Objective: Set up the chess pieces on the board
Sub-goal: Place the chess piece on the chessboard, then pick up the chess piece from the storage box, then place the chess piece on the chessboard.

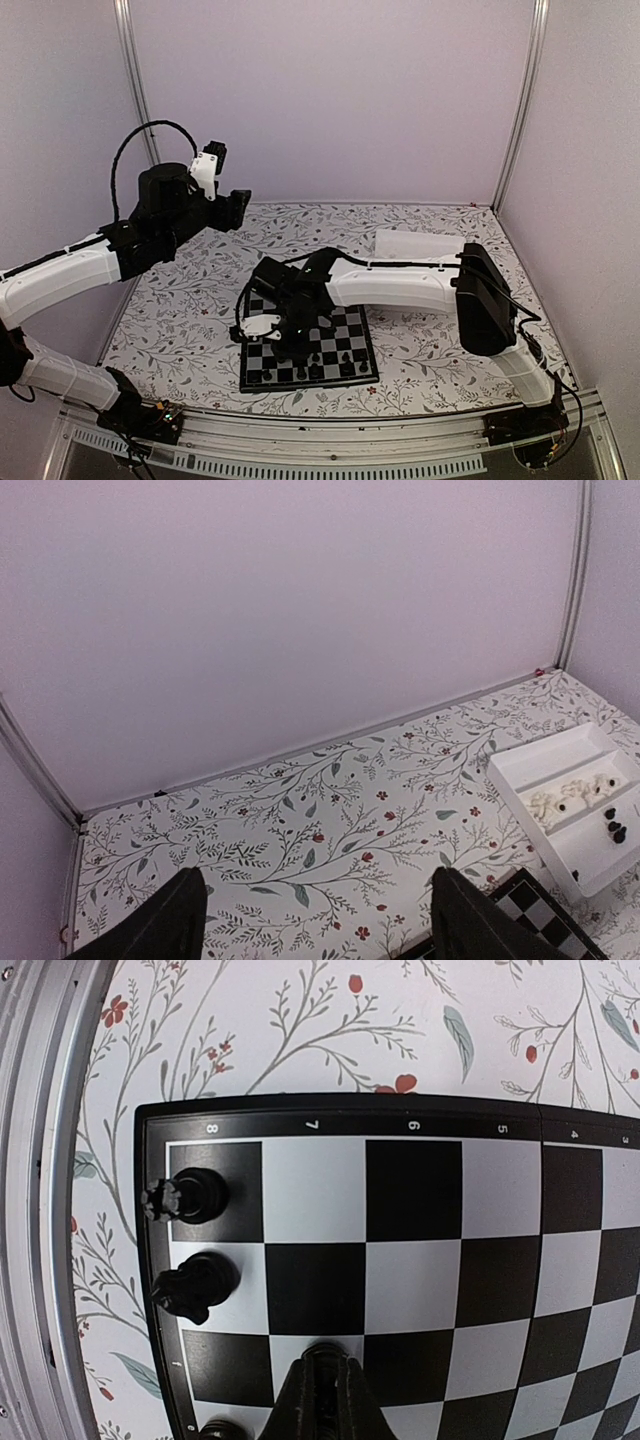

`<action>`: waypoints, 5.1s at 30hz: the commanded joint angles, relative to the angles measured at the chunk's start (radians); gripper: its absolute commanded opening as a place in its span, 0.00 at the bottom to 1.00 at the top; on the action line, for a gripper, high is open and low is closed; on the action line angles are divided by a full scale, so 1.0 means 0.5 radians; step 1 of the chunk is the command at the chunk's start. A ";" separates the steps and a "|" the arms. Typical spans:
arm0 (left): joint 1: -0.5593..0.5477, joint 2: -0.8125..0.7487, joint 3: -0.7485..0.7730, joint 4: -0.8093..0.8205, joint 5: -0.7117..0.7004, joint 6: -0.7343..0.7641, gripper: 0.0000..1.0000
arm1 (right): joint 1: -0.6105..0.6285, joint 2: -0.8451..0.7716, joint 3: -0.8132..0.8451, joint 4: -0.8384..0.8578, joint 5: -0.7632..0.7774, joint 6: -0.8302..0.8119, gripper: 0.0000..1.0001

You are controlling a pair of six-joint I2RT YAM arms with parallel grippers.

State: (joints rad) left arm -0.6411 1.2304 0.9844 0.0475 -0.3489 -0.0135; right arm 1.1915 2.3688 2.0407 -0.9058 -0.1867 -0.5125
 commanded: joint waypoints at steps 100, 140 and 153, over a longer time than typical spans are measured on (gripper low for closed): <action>-0.560 1.680 1.350 -0.475 1.280 0.062 0.61 | -1.829 -0.750 -1.504 0.433 -0.295 -0.474 0.20; -0.148 0.170 0.018 -0.363 0.535 -0.102 0.64 | -0.609 -0.379 -0.300 -0.755 1.203 -0.785 0.06; -0.148 -0.207 -0.239 -0.276 0.588 -0.160 0.65 | -0.309 0.005 0.038 -0.898 1.524 -0.754 0.06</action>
State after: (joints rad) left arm -0.7189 1.1656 0.8787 -0.1341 -0.0643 -0.0761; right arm 1.0027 2.3291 2.0270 -1.3224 0.5045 -0.8928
